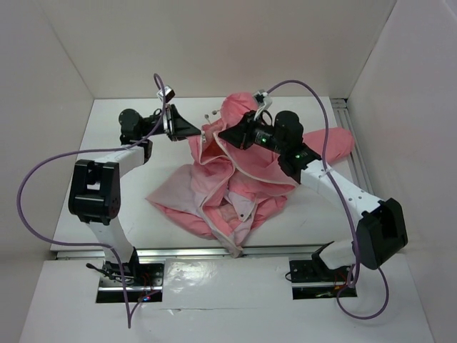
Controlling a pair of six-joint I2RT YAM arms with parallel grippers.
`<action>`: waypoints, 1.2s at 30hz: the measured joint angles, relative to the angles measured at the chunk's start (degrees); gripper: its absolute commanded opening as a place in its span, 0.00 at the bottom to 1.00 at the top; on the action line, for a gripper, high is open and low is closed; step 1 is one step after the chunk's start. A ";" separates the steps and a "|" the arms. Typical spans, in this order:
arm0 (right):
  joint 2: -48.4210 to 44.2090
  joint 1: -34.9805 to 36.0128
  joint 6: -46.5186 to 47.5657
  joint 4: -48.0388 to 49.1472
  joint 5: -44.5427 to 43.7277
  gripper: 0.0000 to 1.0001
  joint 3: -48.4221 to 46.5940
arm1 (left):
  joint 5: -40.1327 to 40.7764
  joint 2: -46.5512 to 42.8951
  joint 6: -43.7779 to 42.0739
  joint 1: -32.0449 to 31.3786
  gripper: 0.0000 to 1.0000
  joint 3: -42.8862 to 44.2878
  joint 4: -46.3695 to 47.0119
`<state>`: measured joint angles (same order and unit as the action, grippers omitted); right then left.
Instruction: Zip up the jacket
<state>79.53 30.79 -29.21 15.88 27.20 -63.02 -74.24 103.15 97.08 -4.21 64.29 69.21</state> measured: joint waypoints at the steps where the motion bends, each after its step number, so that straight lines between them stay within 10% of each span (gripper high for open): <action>1: -0.04 0.11 -0.04 0.02 -0.22 0.00 0.48 | 0.02 0.26 0.96 -0.02 0.00 -0.22 0.07; 36: 1.95 -2.60 -11.28 15.78 7.02 0.00 7.32 | 0.22 0.22 8.37 -2.32 0.00 2.49 4.48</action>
<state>81.47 28.18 -40.49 31.66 34.22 -55.70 -74.02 103.37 105.45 -6.52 66.78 73.69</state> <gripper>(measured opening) 0.166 0.227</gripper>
